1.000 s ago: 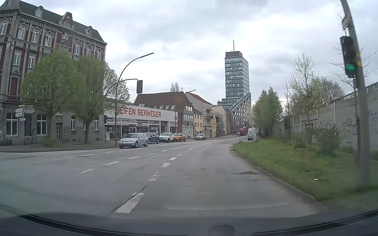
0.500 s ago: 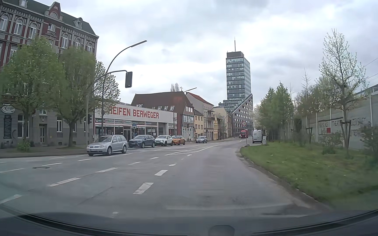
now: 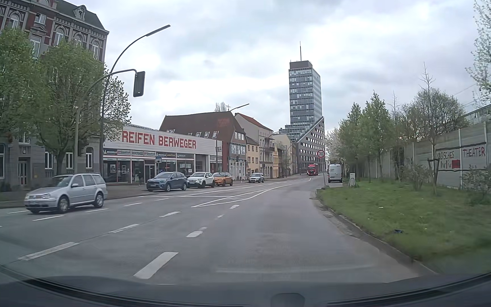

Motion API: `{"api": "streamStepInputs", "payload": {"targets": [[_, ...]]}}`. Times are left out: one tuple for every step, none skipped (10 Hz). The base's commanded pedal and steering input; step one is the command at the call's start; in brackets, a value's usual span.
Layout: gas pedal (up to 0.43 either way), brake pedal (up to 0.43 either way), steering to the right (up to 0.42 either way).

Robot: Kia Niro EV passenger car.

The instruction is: Follow the waypoints while adhering to traffic rules and regulations

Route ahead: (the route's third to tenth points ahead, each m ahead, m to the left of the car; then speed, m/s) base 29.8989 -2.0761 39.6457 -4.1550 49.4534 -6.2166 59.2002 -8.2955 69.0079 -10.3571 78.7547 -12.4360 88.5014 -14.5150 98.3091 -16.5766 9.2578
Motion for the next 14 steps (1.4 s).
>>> {"api": "streamStepInputs", "payload": {"targets": [[0.169, 0.000, 0.022], [0.169, 0.000, 0.022], [0.169, 0.000, 0.022], [0.169, 0.000, 0.023], [0.169, 0.000, 0.024], [0.169, 0.000, 0.024], [0.169, 0.000, 0.024], [0.169, 0.000, 0.024], [0.169, 0.000, 0.024], [0.169, 0.000, 0.024], [0.169, 0.000, 0.024], [0.169, 0.000, 0.025], [0.169, 0.000, 0.029], [0.169, 0.000, 0.034]]}}
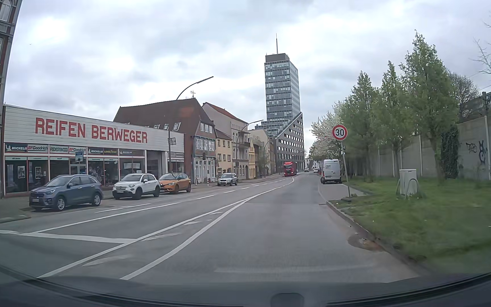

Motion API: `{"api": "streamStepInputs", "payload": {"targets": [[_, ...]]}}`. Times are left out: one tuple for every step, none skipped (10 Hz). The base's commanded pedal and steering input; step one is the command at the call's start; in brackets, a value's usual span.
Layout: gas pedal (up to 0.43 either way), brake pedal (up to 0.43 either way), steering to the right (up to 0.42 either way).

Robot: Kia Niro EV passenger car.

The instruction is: Follow the waypoints while adhering to traffic rules and regulations

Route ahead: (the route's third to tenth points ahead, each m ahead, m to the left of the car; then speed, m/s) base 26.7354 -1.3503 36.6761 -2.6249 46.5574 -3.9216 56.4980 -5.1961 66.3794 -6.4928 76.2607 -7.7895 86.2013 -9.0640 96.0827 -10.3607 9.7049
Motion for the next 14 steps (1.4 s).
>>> {"api": "streamStepInputs", "payload": {"targets": [[0.169, 0.000, 0.041], [0.169, 0.000, 0.041], [0.157, 0.000, 0.039], [0.157, 0.000, 0.037], [0.047, 0.000, 0.037], [0.000, 0.000, 0.036], [0.000, 0.000, 0.034], [0.000, 0.000, 0.033], [0.000, 0.000, 0.033], [0.000, 0.000, 0.030], [0.000, 0.000, 0.027], [0.000, 0.000, 0.021], [0.000, 0.000, 0.020], [0.000, 0.000, 0.021]]}}
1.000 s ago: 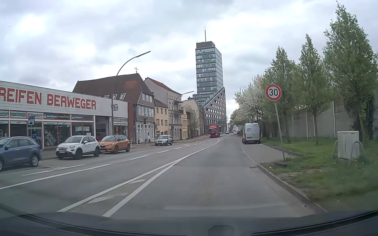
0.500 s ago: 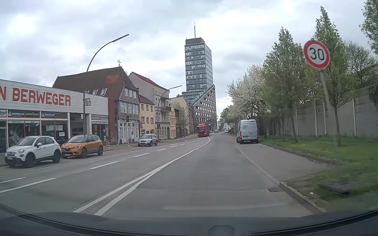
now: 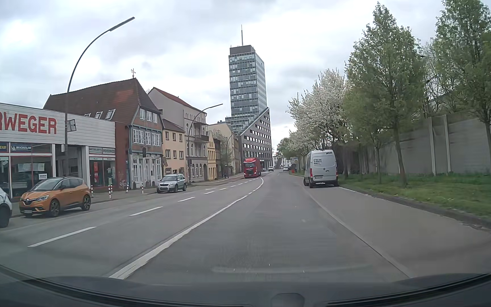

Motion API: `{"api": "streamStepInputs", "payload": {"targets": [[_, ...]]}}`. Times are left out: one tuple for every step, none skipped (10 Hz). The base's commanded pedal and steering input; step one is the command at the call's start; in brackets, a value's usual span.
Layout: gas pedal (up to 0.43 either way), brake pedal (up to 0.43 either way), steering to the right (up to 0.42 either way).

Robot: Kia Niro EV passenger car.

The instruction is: Follow the waypoints while adhering to traffic rules and regulations

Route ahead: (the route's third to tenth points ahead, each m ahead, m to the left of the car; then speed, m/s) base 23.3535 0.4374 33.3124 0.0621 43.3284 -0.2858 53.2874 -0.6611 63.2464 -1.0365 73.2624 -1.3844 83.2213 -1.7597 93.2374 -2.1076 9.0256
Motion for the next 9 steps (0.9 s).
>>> {"api": "streamStepInputs", "payload": {"targets": [[0.000, 0.000, 0.020], [0.039, 0.000, 0.017], [0.039, 0.000, 0.014], [0.047, 0.000, 0.015], [0.067, 0.000, 0.017], [0.067, 0.000, 0.017], [0.087, 0.000, 0.017], [0.087, 0.000, 0.016], [0.087, 0.000, 0.015]]}}
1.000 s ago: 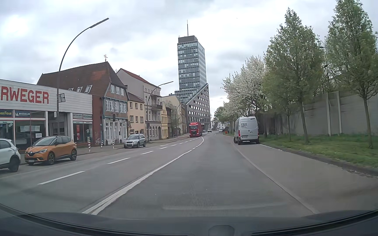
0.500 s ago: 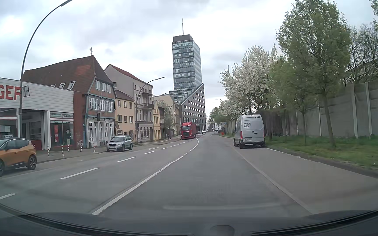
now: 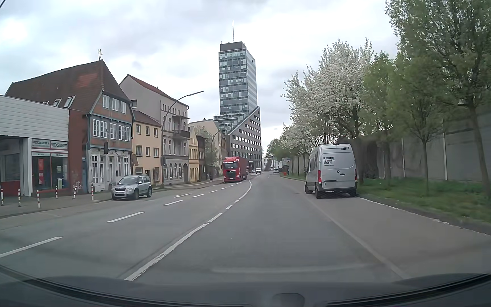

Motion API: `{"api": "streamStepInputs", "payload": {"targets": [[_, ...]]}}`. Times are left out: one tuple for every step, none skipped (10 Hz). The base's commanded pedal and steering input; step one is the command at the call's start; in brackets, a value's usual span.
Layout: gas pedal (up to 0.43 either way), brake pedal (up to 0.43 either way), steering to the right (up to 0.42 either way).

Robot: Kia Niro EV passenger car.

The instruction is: Follow the waypoints while adhering to traffic rules and regulations

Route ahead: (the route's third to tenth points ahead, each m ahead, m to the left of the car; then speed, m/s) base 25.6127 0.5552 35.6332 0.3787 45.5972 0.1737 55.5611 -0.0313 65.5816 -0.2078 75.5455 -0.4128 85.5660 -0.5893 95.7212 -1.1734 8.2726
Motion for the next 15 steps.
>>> {"api": "streamStepInputs", "payload": {"targets": [[0.087, 0.000, 0.014], [0.087, 0.000, 0.014], [0.087, 0.000, 0.013], [0.087, 0.000, 0.013], [0.087, 0.000, 0.011], [0.098, 0.000, 0.010], [0.098, 0.000, 0.008], [0.110, 0.000, 0.008], [0.110, 0.000, 0.007], [0.110, 0.000, 0.007], [0.110, 0.000, 0.007], [0.110, 0.000, 0.006], [0.110, 0.000, 0.004], [0.110, 0.000, 0.003], [0.110, 0.000, 0.003]]}}
